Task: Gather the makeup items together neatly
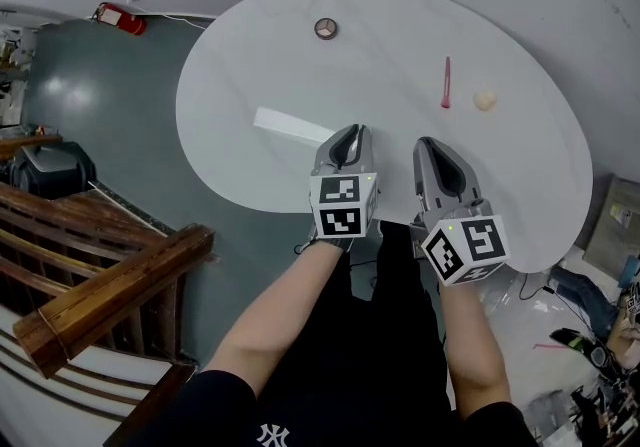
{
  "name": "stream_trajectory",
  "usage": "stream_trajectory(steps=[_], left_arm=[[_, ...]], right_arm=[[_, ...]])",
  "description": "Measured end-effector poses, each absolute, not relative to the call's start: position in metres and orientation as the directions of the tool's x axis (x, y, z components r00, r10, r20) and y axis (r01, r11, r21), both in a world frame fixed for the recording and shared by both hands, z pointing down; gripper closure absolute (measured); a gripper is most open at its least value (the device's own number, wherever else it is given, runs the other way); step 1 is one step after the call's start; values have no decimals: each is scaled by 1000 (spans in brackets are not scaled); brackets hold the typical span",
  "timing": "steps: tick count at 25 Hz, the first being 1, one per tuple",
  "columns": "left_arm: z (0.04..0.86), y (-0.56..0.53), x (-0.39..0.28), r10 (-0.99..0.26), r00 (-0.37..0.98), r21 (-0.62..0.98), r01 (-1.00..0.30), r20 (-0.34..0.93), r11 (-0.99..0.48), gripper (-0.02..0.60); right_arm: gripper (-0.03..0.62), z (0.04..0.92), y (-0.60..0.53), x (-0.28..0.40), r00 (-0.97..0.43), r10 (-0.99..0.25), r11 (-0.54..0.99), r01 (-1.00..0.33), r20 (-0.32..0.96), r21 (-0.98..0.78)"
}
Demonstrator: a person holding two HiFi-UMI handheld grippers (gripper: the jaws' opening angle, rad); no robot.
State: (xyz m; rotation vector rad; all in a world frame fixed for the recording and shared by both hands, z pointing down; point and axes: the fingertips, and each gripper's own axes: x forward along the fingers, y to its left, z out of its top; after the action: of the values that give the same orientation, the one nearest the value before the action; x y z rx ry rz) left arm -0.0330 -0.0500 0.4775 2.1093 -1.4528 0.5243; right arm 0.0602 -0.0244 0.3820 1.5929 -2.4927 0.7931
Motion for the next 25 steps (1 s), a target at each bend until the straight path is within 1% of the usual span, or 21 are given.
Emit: stream_trajectory(steps=[9,16,25], left_arm=[[454,-95,-54,-768,361,156,-931,529,-330,540],[457,-129,-77,-786,346,118,-935,513,-335,569],[467,-188,-98,-799,332,60,-934,501,-351,571]], right_arm=[[576,386,-63,35,-476,-812,359,-863,336,-356],[577,395,-89,15,-494,-798,377,-857,345,-352],[577,412,-117,6,-498,-791,379,-855,354,-355]])
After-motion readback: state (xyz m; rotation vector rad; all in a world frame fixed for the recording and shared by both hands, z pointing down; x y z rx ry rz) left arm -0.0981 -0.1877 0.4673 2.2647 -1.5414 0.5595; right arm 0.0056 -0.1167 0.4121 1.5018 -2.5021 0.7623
